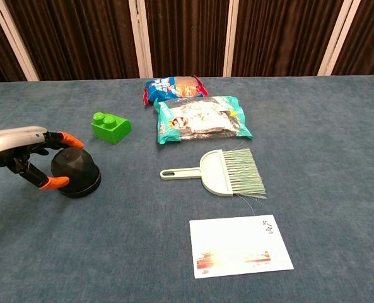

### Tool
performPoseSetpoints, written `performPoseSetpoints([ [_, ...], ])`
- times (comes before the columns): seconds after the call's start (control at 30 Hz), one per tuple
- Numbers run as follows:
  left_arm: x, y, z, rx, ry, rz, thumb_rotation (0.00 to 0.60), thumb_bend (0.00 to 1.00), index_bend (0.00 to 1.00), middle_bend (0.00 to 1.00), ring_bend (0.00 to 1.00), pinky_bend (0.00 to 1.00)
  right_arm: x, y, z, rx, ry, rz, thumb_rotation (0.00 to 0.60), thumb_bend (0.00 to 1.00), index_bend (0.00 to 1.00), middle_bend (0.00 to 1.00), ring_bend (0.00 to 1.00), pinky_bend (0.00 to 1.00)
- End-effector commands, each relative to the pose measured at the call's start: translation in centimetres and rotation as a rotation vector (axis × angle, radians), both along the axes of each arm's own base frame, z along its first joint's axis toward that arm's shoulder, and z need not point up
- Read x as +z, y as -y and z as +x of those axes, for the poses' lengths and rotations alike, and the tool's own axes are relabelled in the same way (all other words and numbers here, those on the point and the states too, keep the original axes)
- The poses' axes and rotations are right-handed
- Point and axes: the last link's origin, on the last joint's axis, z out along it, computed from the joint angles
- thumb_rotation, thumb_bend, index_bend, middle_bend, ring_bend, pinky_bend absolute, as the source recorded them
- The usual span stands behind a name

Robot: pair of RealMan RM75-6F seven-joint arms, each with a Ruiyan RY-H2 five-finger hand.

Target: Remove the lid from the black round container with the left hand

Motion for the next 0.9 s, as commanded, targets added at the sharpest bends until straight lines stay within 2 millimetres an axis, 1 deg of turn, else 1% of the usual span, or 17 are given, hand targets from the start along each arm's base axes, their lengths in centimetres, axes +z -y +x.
performPoseSetpoints([
  [0.03,0.0,-0.1,0.1,0.0,0.003,0.013,0.6,0.53,0.15,0.15,0.0,0.0,0.0,0.0,0.0,0.0,0.002,0.002,0.6,0.22,0.1,0.05,0.11,0.04],
  [0.23,-0.1,-0.2,0.4,-0.008,0.004,0.029,0.6,0.54,0.16,0.19,0.0,0.0,0.0,0.0,0.0,0.001,0.0,0.004,0.6,0.22,0.1,0.05,0.11,0.04],
  [0.33,-0.2,-0.2,0.5,-0.01,0.006,0.029,0.6,0.6,0.17,0.26,0.0,0.0,0.0,0.0,0.0,-0.004,0.0,0.003,0.6,0.22,0.1,0.05,0.11,0.04],
  [0.4,-0.2,-0.4,0.7,-0.009,0.02,0.041,0.6,0.67,0.19,0.3,0.0,0.0,0.0,0.0,-0.1,-0.005,0.0,0.004,0.6,0.22,0.1,0.05,0.11,0.04],
  [0.47,0.0,-0.5,0.9,-0.006,0.04,0.06,0.6,0.7,0.19,0.31,0.0,0.0,0.0,0.1,0.0,-0.006,0.001,0.004,0.6,0.22,0.1,0.05,0.11,0.04],
  [0.8,1.5,-0.2,1.3,-0.025,0.081,0.102,0.6,0.71,0.19,0.32,0.0,0.0,-0.1,0.1,0.2,-0.004,0.002,0.008,0.6,0.22,0.1,0.05,0.11,0.04],
  [0.9,2.1,-0.2,1.9,-0.039,0.107,0.119,0.6,0.7,0.2,0.32,0.0,0.0,0.0,-0.1,0.2,-0.005,0.001,0.006,0.6,0.22,0.1,0.05,0.11,0.04],
])
